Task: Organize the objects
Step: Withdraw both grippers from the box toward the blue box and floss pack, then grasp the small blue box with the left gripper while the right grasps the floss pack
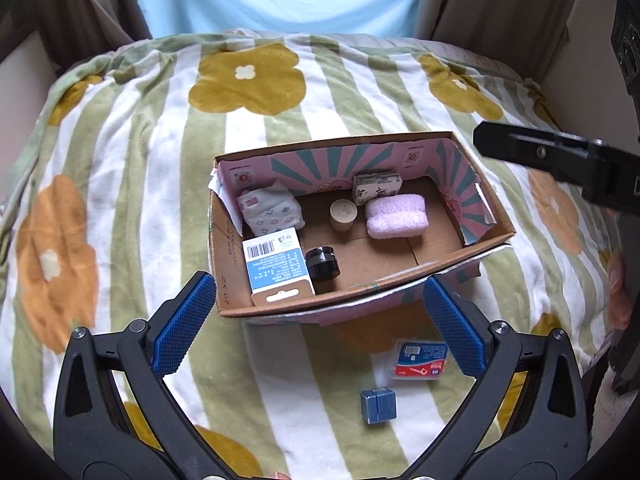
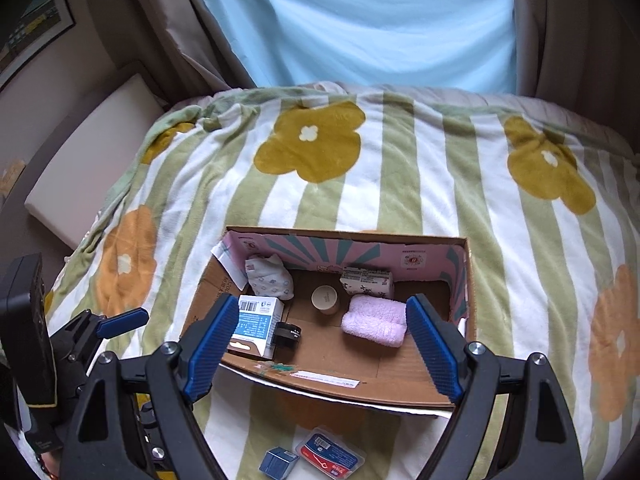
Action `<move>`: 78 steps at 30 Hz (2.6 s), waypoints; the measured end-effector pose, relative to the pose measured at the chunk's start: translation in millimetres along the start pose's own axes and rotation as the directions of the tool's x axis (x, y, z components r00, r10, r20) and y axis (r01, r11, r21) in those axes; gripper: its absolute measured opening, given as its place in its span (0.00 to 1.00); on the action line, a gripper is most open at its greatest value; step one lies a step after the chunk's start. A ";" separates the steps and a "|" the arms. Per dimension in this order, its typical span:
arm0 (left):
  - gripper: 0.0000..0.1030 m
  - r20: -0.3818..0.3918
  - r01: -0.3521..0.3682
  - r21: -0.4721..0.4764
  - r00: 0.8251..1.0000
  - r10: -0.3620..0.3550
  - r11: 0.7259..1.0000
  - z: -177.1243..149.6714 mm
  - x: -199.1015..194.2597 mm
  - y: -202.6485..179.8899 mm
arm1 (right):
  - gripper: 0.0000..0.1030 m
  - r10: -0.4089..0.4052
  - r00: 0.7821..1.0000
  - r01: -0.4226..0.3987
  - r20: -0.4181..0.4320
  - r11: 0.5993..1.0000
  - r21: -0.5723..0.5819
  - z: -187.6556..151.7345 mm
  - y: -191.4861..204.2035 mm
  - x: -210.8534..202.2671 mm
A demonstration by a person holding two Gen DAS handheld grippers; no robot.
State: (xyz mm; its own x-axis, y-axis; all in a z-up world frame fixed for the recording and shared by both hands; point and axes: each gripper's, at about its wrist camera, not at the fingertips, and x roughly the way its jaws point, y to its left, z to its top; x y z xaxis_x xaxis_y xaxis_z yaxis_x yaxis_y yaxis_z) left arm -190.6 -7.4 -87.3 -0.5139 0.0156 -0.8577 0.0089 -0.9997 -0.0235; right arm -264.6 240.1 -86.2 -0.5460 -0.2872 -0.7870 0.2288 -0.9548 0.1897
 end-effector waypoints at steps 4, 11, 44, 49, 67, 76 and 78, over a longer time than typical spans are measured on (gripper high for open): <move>1.00 0.046 -0.006 0.020 0.999 0.005 1.000 -11.0 -24.8 -7.5 | 0.80 0.010 0.995 -0.004 0.095 0.998 -0.066 -5.9 3.7 -37.1; 1.00 0.166 -0.045 0.066 0.986 0.033 0.997 -41.5 -58.9 -28.9 | 0.80 -0.003 0.980 0.041 0.197 0.981 -0.189 -36.2 8.2 -76.8; 0.80 0.001 -0.011 -0.002 1.000 0.011 1.000 -225.6 90.9 -66.6 | 0.80 0.118 0.990 -0.144 -0.082 0.816 -0.561 -232.6 -13.3 75.4; 0.68 -0.019 -0.031 -0.003 0.999 0.031 1.000 -230.8 106.4 -69.5 | 0.75 0.102 0.989 -0.144 -0.104 0.792 -0.594 -243.2 -11.1 91.0; 0.31 -0.018 -0.039 0.004 0.999 0.039 0.999 -223.9 117.6 -82.0 | 0.53 0.098 0.992 -0.127 -0.080 0.760 -0.637 -256.1 -6.1 99.6; 0.31 -0.020 -0.005 -0.046 1.000 0.004 0.999 -223.3 114.6 -74.4 | 0.52 0.103 0.992 -0.129 -0.079 0.752 -0.646 -259.0 0.1 96.0; 0.31 -0.019 -0.002 -0.049 1.000 0.001 0.999 -225.0 111.5 -76.3 | 0.52 0.106 0.991 -0.130 -0.076 0.753 -0.646 -259.2 0.9 93.0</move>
State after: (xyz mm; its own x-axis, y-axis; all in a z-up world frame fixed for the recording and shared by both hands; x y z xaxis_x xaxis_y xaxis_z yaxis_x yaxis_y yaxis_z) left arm -55.5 75.1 -296.7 -0.4970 0.0154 -0.8676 0.0516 -0.9975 -0.0473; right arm -106.3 232.4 -311.4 -0.4555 -0.3800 -0.8050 0.7635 -0.6318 -0.1338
